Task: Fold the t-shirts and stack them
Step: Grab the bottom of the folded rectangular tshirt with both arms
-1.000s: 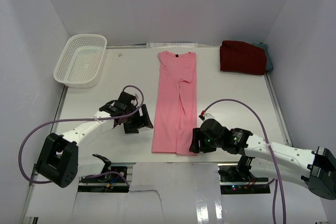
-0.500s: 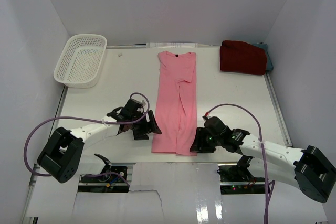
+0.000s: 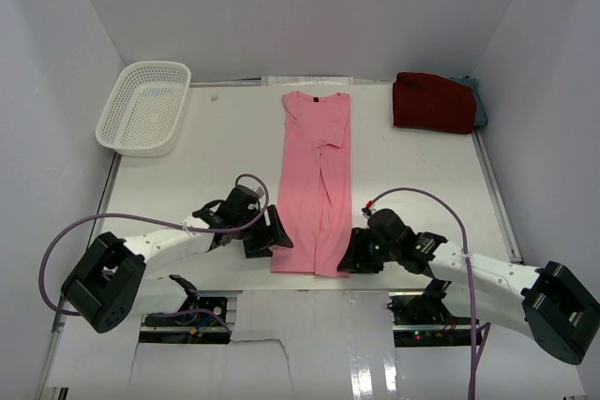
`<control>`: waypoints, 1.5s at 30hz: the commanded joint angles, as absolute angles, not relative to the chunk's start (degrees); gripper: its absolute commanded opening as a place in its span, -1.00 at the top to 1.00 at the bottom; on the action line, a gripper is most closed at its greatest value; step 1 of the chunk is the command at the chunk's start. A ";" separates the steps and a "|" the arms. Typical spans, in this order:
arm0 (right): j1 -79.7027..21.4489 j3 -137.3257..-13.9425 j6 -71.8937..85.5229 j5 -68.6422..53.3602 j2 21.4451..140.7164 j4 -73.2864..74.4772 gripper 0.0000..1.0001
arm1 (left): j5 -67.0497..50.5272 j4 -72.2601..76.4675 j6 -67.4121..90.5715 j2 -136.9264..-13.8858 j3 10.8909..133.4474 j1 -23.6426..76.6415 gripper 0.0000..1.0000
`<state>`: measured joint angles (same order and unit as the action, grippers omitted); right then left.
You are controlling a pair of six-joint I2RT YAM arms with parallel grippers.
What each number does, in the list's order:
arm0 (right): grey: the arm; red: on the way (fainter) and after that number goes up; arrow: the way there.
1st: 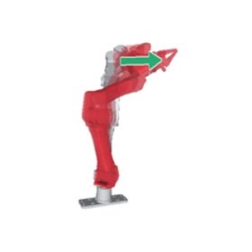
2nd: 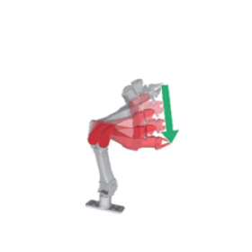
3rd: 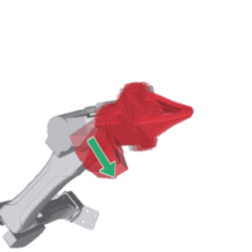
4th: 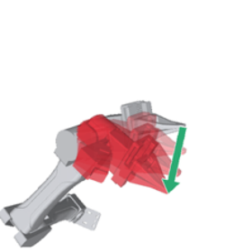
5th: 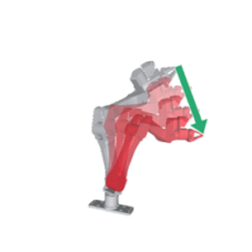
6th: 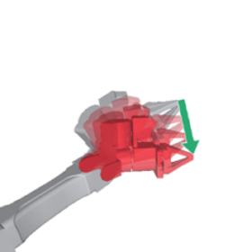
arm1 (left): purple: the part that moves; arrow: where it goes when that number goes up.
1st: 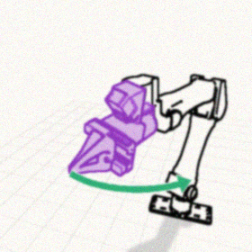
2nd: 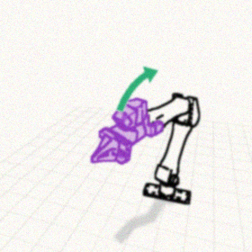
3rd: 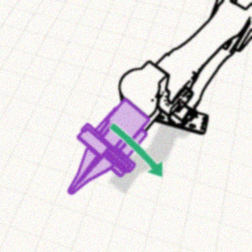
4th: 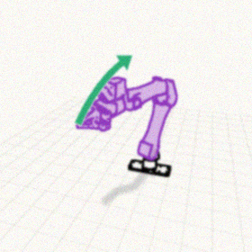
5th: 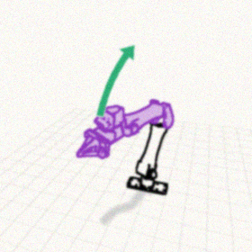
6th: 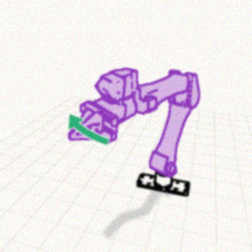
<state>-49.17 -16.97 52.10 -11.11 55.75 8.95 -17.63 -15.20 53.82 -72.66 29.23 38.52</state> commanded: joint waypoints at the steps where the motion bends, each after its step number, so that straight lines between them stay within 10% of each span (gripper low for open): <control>1: -48.96 -15.38 51.24 -10.46 55.37 12.21 0.09 | -15.21 -21.44 54.23 -71.02 25.76 39.11 -0.58; 13: -48.69 -15.91 49.22 -9.14 56.86 14.33 0.27 | -15.38 -23.38 55.02 -69.43 22.50 39.99 -0.46; 20: -48.43 -16.26 48.43 -8.88 58.44 14.06 0.84 | -14.85 -21.45 55.55 -72.94 21.01 40.25 0.11; 27: -48.25 -16.87 47.55 -9.49 59.15 14.06 0.85 | -15.29 -20.48 55.72 -73.83 20.39 40.34 0.43; 31: -47.99 -17.75 45.88 -10.02 59.68 14.50 0.85 | -16.17 -19.78 55.28 -74.62 20.39 40.34 1.00; 45: -47.46 -24.87 37.70 -18.19 63.81 18.54 0.70 | -18.37 -23.47 55.37 -68.91 22.94 40.34 1.00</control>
<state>-47.62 -23.16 39.75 -15.11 63.29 16.47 -20.82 -19.14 56.55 -70.17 24.21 40.05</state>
